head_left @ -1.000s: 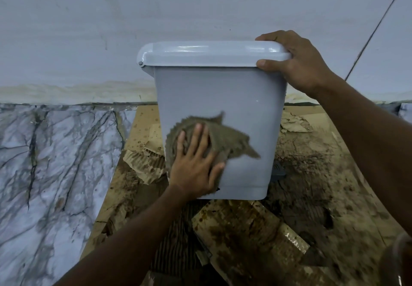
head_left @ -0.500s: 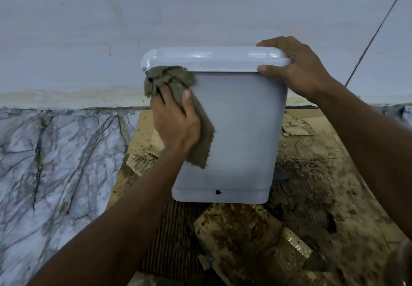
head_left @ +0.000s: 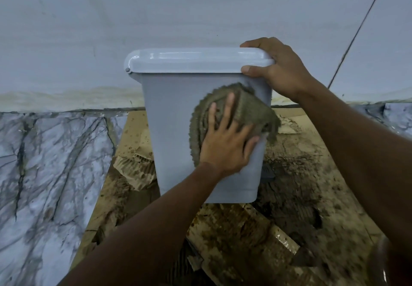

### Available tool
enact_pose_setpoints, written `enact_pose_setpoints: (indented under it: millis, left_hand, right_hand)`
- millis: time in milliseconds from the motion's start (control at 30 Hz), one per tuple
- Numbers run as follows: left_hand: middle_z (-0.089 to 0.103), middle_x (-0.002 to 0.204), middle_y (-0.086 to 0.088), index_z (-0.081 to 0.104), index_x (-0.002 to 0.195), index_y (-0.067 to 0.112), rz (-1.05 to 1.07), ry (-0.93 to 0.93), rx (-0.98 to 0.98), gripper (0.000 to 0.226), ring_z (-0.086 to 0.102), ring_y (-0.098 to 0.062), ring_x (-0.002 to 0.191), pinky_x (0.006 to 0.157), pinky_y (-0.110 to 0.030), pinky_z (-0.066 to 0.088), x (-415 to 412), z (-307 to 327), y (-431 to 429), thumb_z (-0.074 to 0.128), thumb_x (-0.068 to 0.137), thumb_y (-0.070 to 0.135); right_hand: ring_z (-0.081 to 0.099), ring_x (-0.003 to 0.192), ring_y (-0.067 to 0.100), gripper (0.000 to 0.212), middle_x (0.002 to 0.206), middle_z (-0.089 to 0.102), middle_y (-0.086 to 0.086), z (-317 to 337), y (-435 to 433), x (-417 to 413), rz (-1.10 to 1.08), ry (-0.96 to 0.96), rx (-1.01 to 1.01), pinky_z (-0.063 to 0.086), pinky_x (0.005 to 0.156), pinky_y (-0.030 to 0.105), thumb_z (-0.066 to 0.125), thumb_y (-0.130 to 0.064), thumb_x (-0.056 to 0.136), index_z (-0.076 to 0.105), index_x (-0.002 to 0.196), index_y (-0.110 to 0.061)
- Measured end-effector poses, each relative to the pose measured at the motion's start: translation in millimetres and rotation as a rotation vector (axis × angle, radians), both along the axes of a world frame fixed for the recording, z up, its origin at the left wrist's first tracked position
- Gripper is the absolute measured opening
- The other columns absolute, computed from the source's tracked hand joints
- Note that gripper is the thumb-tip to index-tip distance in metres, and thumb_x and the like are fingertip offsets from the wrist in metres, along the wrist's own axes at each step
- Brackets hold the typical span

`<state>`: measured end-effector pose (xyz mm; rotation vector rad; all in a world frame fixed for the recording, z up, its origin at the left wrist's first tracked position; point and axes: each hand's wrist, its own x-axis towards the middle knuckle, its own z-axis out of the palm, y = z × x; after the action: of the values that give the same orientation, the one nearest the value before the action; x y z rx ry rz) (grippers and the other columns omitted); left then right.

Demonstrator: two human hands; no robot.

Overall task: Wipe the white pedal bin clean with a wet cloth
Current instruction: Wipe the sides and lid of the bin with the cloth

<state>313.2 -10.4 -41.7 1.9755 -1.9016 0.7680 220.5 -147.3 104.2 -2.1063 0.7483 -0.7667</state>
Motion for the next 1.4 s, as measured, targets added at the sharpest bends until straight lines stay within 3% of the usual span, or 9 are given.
enact_pose_setpoints:
  millis: [167,267,500,600,700,867,1133,1300,1400]
  left_hand:
    - [0.020,0.166,-0.011,0.037,0.151,0.015,-0.258,-0.189,0.188,0.057,0.001,-0.031,0.157,0.126,-0.054,-0.006,9,-62,48,0.040,0.105,0.048]
    - [0.007,0.169,-0.006,0.048,0.146,0.017,-0.208,-0.197,0.203,0.054,0.000,-0.027,0.158,0.127,-0.050,-0.004,39,-91,96,0.040,0.104,0.051]
    - [0.013,0.166,-0.024,0.048,0.147,0.001,0.292,0.300,-0.159,0.071,-0.003,-0.035,0.157,0.125,-0.059,0.005,77,-40,88,0.033,0.103,0.054]
    - [0.013,0.167,-0.024,0.040,0.151,-0.001,0.256,0.397,-0.279,0.068,0.000,-0.041,0.156,0.122,-0.065,0.012,84,2,64,0.045,0.102,0.045]
    - [0.010,0.167,-0.022,0.031,0.149,-0.008,0.118,0.440,-0.345,0.077,-0.001,-0.031,0.157,0.123,-0.065,0.007,87,24,54,0.061,0.095,0.037]
    - [0.018,0.162,-0.034,0.025,0.149,0.006,-0.063,0.537,-0.445,0.086,0.014,-0.042,0.155,0.118,-0.070,0.011,98,28,53,0.078,0.085,0.025]
    - [0.003,0.168,-0.017,0.017,0.162,0.018,0.256,0.137,-0.167,0.071,0.003,-0.040,0.156,0.120,-0.070,0.002,86,18,45,0.033,0.102,0.052]
    - [0.003,0.169,-0.014,0.018,0.162,0.022,0.027,-0.044,0.000,0.072,-0.004,-0.033,0.157,0.123,-0.060,-0.004,58,-3,45,0.043,0.101,0.051]
    - [0.006,0.169,-0.012,0.021,0.161,0.024,0.094,0.048,-0.063,0.072,0.000,-0.029,0.158,0.125,-0.058,0.002,64,-26,63,0.043,0.099,0.052]
  right_hand:
    - [0.051,0.109,0.000,0.043,0.127,0.056,-0.009,0,-2,-1,-0.003,0.005,0.013,0.037,0.082,0.007,0.076,-0.030,0.082,0.064,0.123,-0.035]
    - [0.050,0.109,-0.001,0.043,0.127,0.056,-0.009,-1,-1,0,-0.001,0.009,0.012,0.036,0.079,0.004,0.076,-0.029,0.083,0.064,0.124,-0.036]
    - [0.050,0.107,-0.001,0.042,0.128,0.056,-0.009,1,2,-1,-0.013,0.025,-0.039,0.035,0.080,0.005,0.075,-0.027,0.085,0.064,0.125,-0.033]
    - [0.049,0.101,-0.009,0.042,0.127,0.055,-0.011,0,2,-2,-0.013,0.025,-0.038,0.034,0.079,0.001,0.075,-0.026,0.084,0.064,0.125,-0.033]
    - [0.049,0.103,-0.007,0.042,0.128,0.056,-0.012,1,1,-1,-0.023,0.021,-0.036,0.035,0.082,0.005,0.075,-0.027,0.084,0.064,0.124,-0.034]
    - [0.049,0.110,0.002,0.042,0.128,0.057,-0.009,1,1,0,-0.020,0.012,-0.022,0.036,0.083,0.008,0.075,-0.026,0.084,0.064,0.123,-0.033]
    - [0.051,0.115,0.005,0.041,0.129,0.057,-0.010,-1,0,-1,-0.010,-0.002,-0.006,0.040,0.093,0.021,0.076,-0.027,0.083,0.064,0.121,-0.036]
    - [0.053,0.116,0.008,0.039,0.128,0.058,-0.008,-1,0,-1,-0.006,-0.010,0.007,0.042,0.094,0.024,0.076,-0.027,0.082,0.065,0.119,-0.036]
    - [0.052,0.114,0.006,0.040,0.127,0.058,-0.009,0,1,-2,-0.001,-0.013,0.014,0.042,0.093,0.023,0.076,-0.028,0.082,0.065,0.119,-0.037]
